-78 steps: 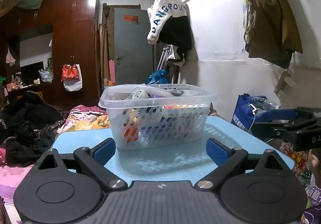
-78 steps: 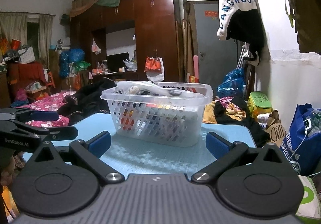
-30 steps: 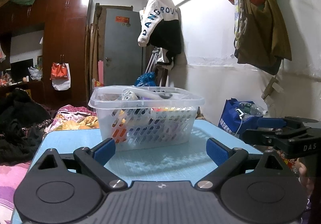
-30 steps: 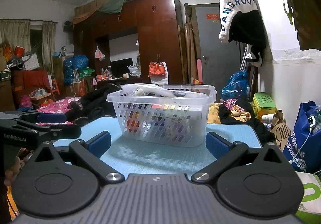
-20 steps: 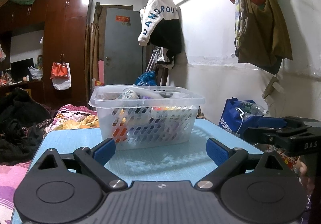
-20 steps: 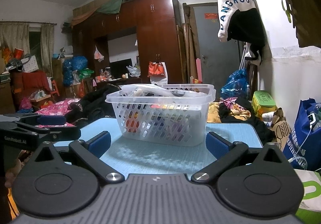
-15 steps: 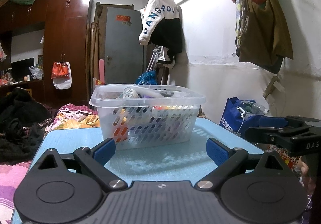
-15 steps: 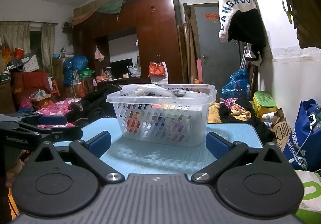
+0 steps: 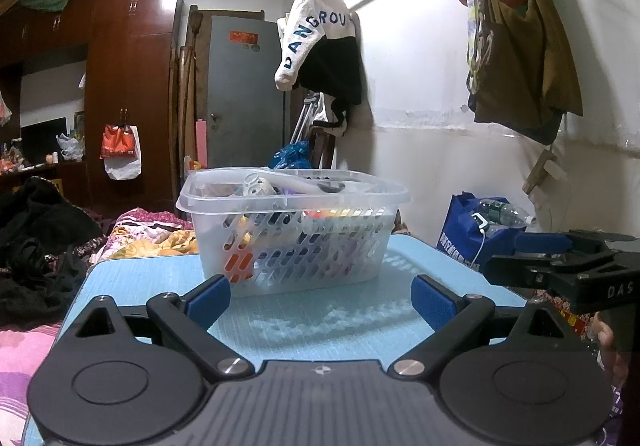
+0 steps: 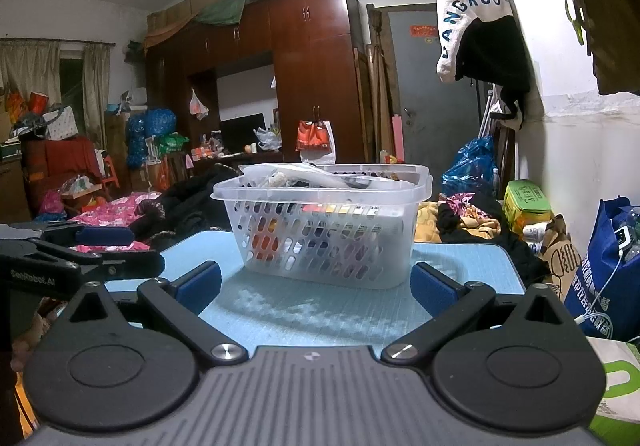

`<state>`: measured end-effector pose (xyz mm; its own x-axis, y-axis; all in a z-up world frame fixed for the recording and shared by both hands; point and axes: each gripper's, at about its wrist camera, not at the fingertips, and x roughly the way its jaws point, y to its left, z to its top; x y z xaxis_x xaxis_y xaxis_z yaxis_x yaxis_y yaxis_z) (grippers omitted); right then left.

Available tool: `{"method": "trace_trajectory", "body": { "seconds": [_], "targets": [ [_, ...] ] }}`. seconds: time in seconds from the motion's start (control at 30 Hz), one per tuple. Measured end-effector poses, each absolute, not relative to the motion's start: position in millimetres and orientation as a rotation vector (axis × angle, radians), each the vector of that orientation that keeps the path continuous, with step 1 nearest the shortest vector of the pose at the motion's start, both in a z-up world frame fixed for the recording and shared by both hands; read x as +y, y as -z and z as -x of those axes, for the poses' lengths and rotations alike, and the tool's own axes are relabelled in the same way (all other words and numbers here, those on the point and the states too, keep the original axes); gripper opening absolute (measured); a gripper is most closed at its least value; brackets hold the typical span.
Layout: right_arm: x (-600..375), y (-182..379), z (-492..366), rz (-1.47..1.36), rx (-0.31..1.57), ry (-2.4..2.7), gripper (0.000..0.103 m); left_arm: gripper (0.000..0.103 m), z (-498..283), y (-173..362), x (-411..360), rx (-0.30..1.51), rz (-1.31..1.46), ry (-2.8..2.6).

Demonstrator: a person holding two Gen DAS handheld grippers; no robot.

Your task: Organize objects

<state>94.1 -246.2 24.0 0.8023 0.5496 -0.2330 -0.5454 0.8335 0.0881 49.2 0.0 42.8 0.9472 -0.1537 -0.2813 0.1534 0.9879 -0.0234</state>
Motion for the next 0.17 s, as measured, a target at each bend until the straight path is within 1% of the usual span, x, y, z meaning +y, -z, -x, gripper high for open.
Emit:
{"method": "trace_trajectory", "body": {
  "seconds": [0.17],
  "targets": [
    [-246.0, -23.8, -94.2, -0.016, 0.256, -0.587, 0.103, 0.098, -48.3, -43.3, -0.8, 0.275, -0.006, 0.137]
  ]
}}
